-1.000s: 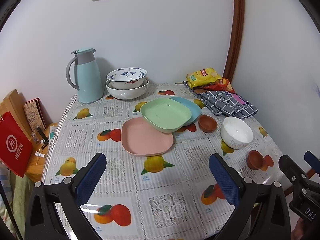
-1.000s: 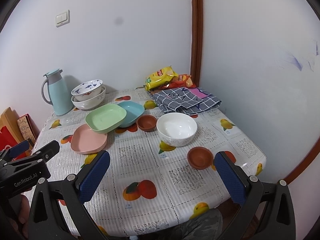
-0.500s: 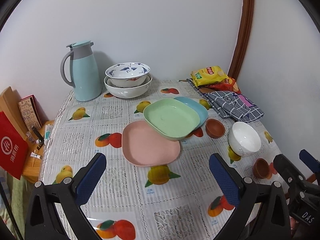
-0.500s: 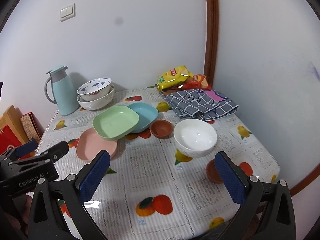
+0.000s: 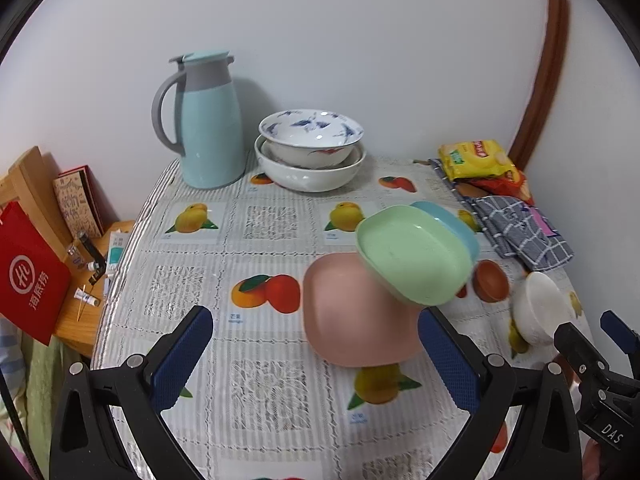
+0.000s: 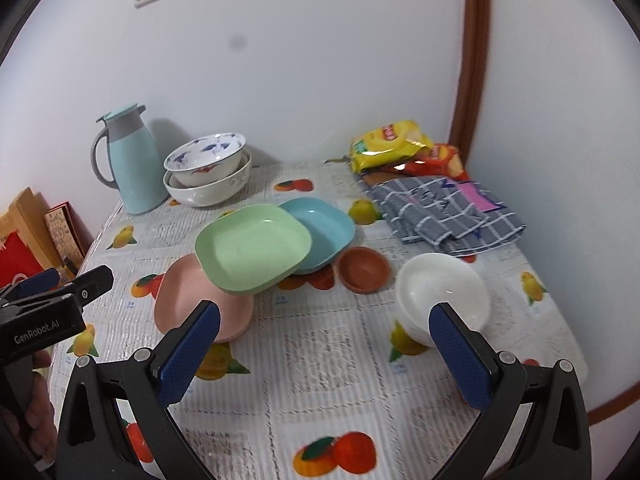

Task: Organize plates and bowls
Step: 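Move both grippers forward toward the rim of the green square plate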

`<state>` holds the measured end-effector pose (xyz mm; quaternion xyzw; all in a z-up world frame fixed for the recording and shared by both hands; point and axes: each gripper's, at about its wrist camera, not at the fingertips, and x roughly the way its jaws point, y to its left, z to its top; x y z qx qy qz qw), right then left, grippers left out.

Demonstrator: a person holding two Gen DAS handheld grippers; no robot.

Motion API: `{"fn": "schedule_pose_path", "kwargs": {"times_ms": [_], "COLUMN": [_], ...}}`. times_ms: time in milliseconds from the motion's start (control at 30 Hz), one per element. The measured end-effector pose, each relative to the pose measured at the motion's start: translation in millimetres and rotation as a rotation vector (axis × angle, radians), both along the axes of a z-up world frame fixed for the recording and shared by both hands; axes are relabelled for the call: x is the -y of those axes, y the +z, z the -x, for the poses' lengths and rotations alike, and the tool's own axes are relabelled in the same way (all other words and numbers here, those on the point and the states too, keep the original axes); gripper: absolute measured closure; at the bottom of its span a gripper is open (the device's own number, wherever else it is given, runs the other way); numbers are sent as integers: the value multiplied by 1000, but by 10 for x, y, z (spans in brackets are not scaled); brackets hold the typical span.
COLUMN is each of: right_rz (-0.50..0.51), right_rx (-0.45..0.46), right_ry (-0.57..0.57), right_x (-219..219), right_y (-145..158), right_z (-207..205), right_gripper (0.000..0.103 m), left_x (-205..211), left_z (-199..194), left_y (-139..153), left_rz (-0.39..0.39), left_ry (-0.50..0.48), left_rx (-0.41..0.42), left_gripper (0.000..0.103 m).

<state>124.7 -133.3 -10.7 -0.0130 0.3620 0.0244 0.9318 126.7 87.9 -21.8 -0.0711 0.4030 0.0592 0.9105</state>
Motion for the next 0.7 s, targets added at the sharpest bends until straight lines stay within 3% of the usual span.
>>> {"fn": "schedule_pose_path", "kwargs": {"times_ms": [233, 700], "right_rz": [8, -34], "right_rx": [-27, -97], "right_ry": [15, 14], "right_x": [-17, 135], "right_y": [-129, -439], "right_z": [-348, -920], "right_gripper": [6, 33], "left_x": [36, 259], "left_z": [-277, -933], "left_y": [-215, -458], "left_rz": [5, 0], "left_ry": [-3, -37], "left_rx": [-52, -82], "left_gripper": [0, 5]}}
